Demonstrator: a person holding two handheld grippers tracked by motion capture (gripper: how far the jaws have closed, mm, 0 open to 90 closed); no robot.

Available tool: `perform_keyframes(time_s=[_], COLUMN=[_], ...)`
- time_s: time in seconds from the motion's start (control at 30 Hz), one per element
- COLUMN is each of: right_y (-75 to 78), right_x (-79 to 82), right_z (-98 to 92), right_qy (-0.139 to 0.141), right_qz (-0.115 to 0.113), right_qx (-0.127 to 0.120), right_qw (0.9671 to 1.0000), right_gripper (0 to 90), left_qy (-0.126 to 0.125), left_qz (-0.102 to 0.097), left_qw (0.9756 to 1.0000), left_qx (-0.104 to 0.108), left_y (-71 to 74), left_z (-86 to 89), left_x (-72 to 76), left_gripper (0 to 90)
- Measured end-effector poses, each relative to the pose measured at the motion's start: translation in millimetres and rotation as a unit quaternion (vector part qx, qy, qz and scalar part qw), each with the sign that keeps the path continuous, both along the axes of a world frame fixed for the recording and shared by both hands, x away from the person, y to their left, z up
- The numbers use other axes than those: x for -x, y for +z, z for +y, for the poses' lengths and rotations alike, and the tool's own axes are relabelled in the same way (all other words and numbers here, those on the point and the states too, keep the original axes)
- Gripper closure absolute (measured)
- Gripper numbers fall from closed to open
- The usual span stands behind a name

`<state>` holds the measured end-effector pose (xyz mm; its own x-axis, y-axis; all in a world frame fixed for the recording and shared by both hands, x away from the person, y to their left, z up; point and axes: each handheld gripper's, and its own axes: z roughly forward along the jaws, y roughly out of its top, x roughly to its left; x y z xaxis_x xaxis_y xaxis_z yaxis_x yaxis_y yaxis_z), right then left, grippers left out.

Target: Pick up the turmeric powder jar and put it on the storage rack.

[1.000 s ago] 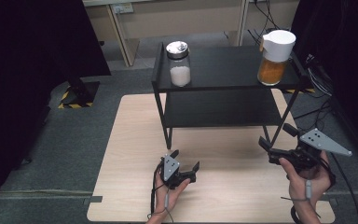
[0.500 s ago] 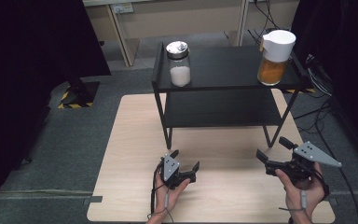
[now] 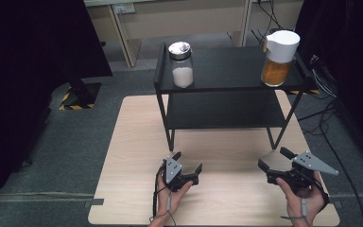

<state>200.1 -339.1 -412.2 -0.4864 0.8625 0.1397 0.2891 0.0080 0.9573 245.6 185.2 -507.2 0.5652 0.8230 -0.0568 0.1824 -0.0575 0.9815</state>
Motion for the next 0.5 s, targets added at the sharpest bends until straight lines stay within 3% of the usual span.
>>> perform_keyframes(time_s=[0.5], right_y=[-19.4], right_x=[2.1], right_z=[0.1], right_qy=[-0.004], right_qz=[0.021], right_qx=[0.0], right_qw=[0.9998], right_gripper=[1.6], left_qy=[0.0], left_qz=[-0.001], left_qw=[1.0], left_qx=[-0.001], left_y=[-0.2], left_z=[-0.3], left_x=[0.4], left_gripper=[6.2])
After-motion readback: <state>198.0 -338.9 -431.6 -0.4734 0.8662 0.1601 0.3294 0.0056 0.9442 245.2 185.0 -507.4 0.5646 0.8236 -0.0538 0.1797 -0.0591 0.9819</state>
